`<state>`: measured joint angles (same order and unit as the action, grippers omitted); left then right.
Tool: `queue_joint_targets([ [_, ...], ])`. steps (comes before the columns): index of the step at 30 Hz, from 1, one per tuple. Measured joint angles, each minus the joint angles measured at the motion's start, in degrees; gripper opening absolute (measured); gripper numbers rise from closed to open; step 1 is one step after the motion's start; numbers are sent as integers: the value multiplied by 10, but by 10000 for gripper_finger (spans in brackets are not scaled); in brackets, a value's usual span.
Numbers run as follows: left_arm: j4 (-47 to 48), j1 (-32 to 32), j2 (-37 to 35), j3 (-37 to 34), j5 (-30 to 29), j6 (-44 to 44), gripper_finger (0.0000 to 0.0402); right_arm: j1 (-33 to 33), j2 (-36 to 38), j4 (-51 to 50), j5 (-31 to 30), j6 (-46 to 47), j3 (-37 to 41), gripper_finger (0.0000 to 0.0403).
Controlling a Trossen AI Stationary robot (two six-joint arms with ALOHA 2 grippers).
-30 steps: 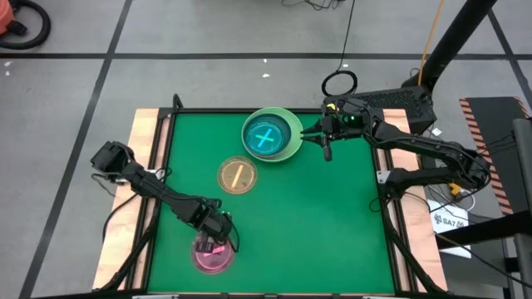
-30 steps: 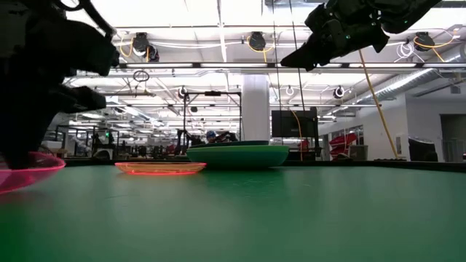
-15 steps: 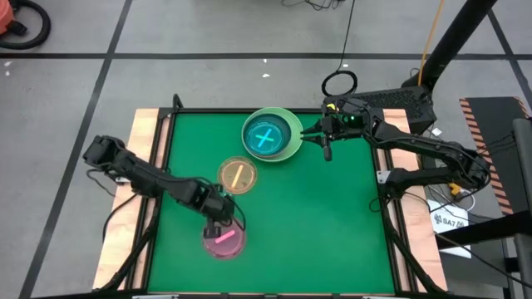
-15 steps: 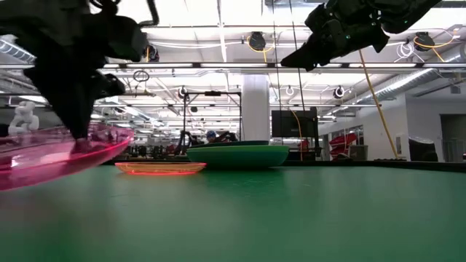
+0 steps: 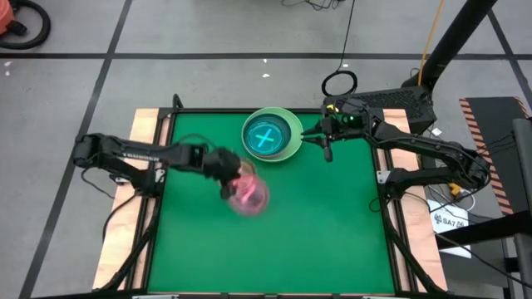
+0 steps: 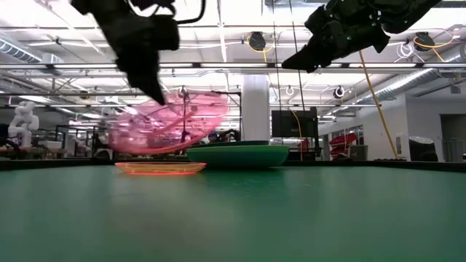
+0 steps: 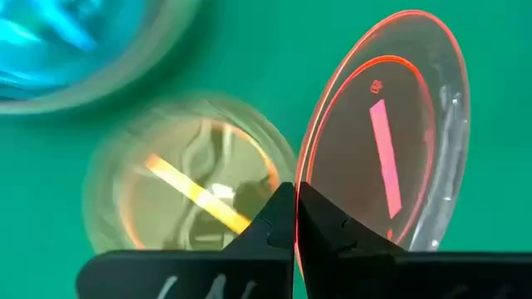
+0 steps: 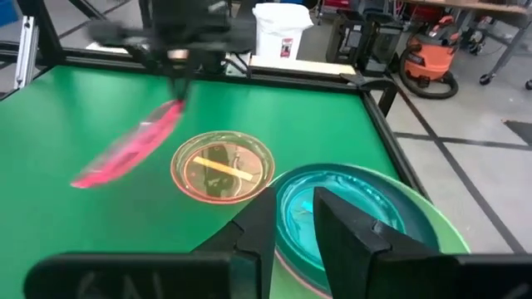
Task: Stack plastic plates
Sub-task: Stack the pink transparent plate on the blue transparent plate
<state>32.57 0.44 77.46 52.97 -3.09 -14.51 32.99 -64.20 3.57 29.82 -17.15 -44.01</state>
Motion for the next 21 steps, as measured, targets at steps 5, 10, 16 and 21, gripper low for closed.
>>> queue_joint_targets([
  [5,-76,131,-10,0,0,14,3,0,0,-17,0,-1,0,75],
  [10,-136,265,3,0,12,-46,3,0,0,-22,-3,-3,0,75],
  [16,-192,371,9,1,97,-82,3,1,0,-27,-63,-5,0,75],
  [21,-198,406,31,50,137,-80,3,1,0,-26,-76,-10,0,75],
])
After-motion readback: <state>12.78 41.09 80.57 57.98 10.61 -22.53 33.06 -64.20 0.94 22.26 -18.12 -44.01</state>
